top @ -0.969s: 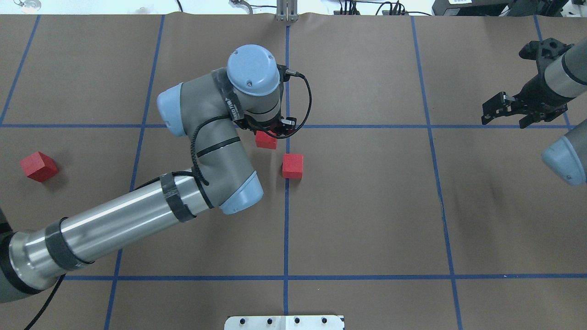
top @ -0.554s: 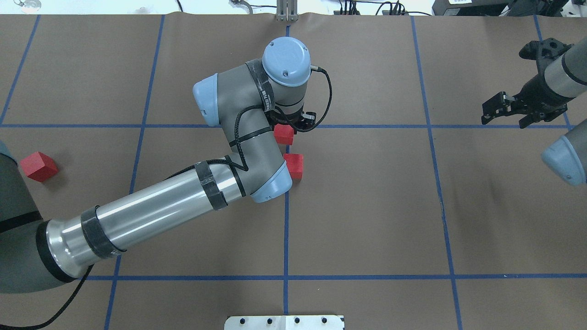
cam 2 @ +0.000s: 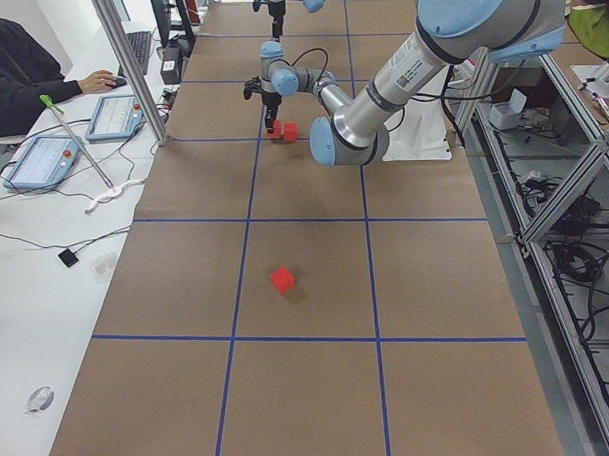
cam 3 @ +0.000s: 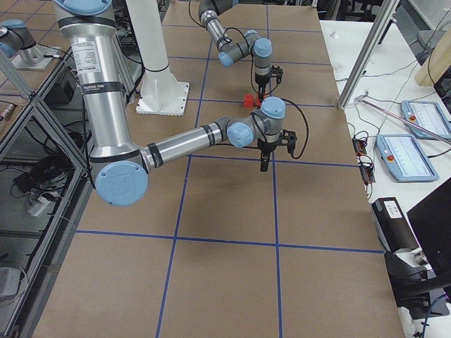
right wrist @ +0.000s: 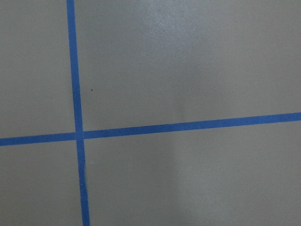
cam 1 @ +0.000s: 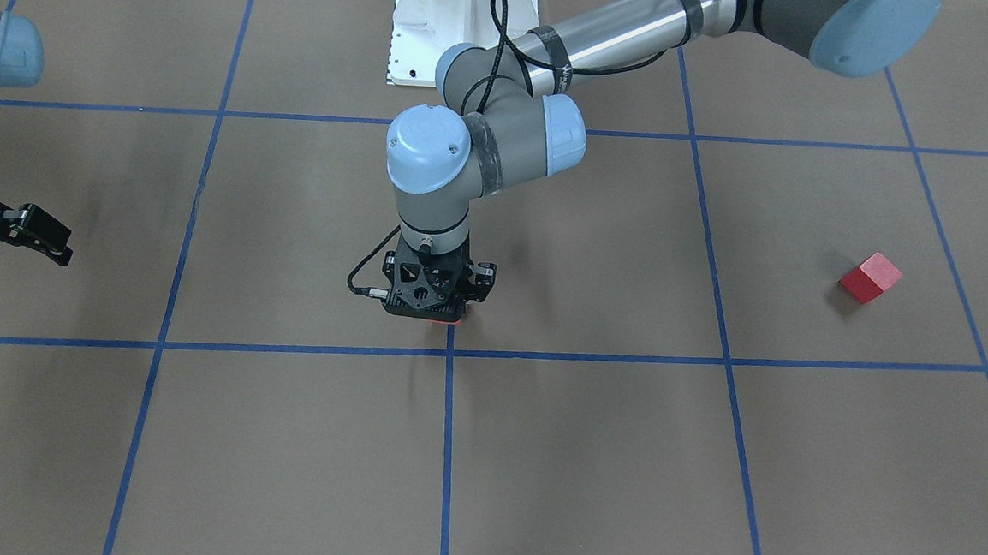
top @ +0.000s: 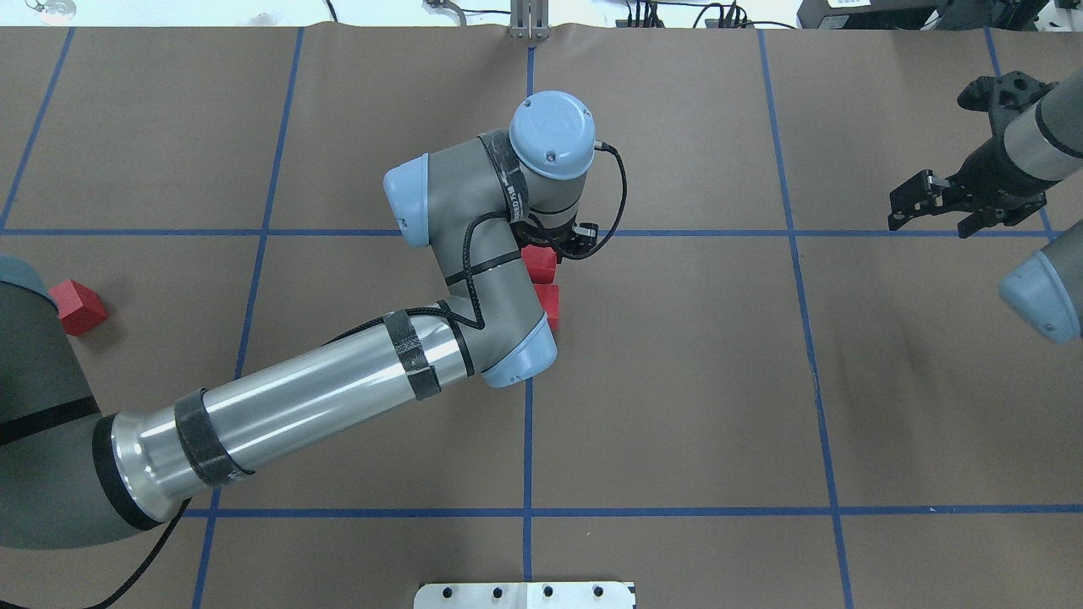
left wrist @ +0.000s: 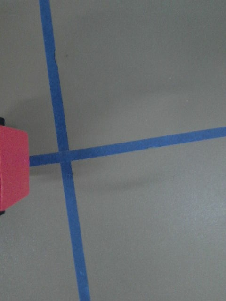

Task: Form red blocks into L shape at center
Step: 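Lower the cube against the center cube and open the left gripper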

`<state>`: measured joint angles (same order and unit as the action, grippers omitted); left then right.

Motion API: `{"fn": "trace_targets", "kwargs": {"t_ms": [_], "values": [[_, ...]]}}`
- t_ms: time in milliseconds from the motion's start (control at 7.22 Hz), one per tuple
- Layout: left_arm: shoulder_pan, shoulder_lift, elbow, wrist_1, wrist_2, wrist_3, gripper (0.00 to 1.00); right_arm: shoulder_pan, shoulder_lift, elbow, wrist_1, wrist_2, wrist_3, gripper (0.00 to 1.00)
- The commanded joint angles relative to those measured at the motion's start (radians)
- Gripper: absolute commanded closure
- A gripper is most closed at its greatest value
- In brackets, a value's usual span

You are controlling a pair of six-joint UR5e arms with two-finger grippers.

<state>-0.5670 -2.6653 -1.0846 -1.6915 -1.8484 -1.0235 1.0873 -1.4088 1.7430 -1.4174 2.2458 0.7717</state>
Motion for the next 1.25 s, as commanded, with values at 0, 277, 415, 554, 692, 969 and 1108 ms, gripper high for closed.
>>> {"fn": "trace_targets", "kwargs": {"t_ms": [0,277,415,554,692,969,1108], "values": [[0.01,-0.001,0.008,0.0,0.0,-0.006,1.0,-0.003,0.001,-0.002,0.0,0.0,0.001,0.0],[0.01,-0.001,0.008,0.0,-0.002,-0.015,1.0,-0.003,0.001,-0.002,0.0,0.0,0.001,0.0],[0.012,-0.001,0.009,0.0,-0.003,-0.024,1.0,-0.004,0.001,-0.002,0.0,0.0,0.001,0.0],[0.012,-0.001,0.008,0.0,-0.003,-0.032,1.0,-0.004,0.001,-0.002,0.0,0.0,0.001,0.0],[0.012,-0.001,0.008,0.0,-0.003,-0.035,1.0,-0.004,0.001,-0.002,0.0,0.0,0.001,0.0],[0.016,-0.001,0.006,0.0,-0.005,-0.046,1.0,-0.006,0.002,-0.003,0.0,0.0,0.001,0.0],[0.019,-0.001,0.006,0.0,-0.005,-0.046,1.0,-0.006,0.002,-0.005,0.0,0.0,0.001,0.0]]}}
